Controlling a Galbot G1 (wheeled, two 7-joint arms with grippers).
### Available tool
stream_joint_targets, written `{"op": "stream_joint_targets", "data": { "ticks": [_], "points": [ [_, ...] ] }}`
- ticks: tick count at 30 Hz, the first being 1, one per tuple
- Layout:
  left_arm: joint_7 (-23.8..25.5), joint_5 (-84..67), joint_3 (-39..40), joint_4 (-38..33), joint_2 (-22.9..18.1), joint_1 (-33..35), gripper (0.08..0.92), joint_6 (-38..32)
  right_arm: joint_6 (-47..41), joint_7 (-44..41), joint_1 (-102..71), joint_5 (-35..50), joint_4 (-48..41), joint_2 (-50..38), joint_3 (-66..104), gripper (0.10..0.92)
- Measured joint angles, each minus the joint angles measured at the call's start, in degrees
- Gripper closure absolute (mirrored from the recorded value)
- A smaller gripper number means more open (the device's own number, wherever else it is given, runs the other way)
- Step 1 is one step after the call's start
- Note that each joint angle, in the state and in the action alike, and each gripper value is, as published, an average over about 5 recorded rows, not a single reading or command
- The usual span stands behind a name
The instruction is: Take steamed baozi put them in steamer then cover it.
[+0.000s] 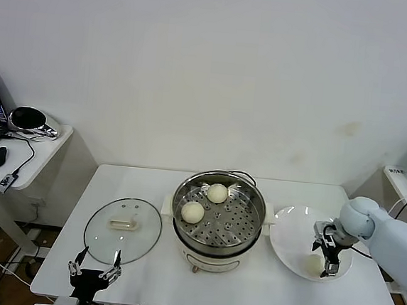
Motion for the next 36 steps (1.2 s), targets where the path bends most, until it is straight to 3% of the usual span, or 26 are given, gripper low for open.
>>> {"op": "stream_joint_targets", "data": {
  "ticks": [5,13,20,36],
  "points": [
    [0.01,0.03,0.16,0.04,-0.12,-0.11,0.177,0.03,-0.31,0.2,-0.05,0.09,-0.49,0.26,0.0,0.222],
    [0.03,0.04,0.2,-0.02,-0.19,-0.01,0.177,0.04,-0.68,0.22,-0.38,0.65,-0.56,0.58,0.13,0.375],
    [0.03,0.05,0.27,-0.17,-0.23,0.04,0.177,0.04,-1.05,0.1,-0.16,1.39,-0.17,0.01,0.43,0.439],
    [-0.1,1.03,2.18,0.82,-0.33,-1.87,0.177,0.28,-1.66,-2.27,13.16,7.66,1.95,-0.89,-4.58,0.465]
  ]
}}
